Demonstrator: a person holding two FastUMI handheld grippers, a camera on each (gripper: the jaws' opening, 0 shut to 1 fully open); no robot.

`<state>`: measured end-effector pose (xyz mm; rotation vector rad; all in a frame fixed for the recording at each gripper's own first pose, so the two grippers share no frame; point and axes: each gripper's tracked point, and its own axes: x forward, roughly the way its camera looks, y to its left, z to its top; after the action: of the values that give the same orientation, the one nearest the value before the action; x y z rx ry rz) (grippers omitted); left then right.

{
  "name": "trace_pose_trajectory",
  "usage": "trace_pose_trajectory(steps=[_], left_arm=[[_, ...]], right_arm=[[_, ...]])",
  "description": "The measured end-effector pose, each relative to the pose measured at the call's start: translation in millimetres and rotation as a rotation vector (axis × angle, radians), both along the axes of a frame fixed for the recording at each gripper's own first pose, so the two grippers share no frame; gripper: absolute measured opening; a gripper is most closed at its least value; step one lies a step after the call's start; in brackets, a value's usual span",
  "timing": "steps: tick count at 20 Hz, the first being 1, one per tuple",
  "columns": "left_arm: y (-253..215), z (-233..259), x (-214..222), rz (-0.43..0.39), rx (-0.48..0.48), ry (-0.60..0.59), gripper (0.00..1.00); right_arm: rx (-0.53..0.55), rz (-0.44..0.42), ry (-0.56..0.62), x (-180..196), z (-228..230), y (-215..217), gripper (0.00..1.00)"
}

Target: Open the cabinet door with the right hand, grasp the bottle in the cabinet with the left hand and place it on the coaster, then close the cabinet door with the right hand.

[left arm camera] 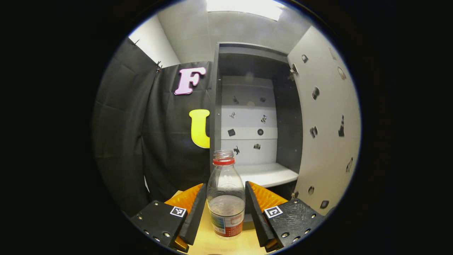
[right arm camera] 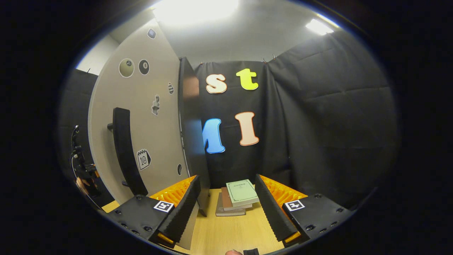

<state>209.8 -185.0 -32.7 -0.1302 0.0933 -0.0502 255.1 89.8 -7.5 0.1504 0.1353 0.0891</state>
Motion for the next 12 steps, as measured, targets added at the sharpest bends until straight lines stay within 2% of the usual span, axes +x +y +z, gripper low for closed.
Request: trace_pose_trajectory(steps=[7,8,12], left_arm=[[10,-67,-41,0.044,-0.061,0.041,0.63],[14,-75,-46,0.054,-0.065,0.039,0.6],[25,-116,-65,0.088,-0.068,0.055,0.62]], right_arm=[[0.0,0.01,-0.003,-2,-7,9,0.98],[-0.001,0.008,-0.001,-2,-8,9,0.98],[-0.008,-0.008,0.01,-5,-14,7,0.98]])
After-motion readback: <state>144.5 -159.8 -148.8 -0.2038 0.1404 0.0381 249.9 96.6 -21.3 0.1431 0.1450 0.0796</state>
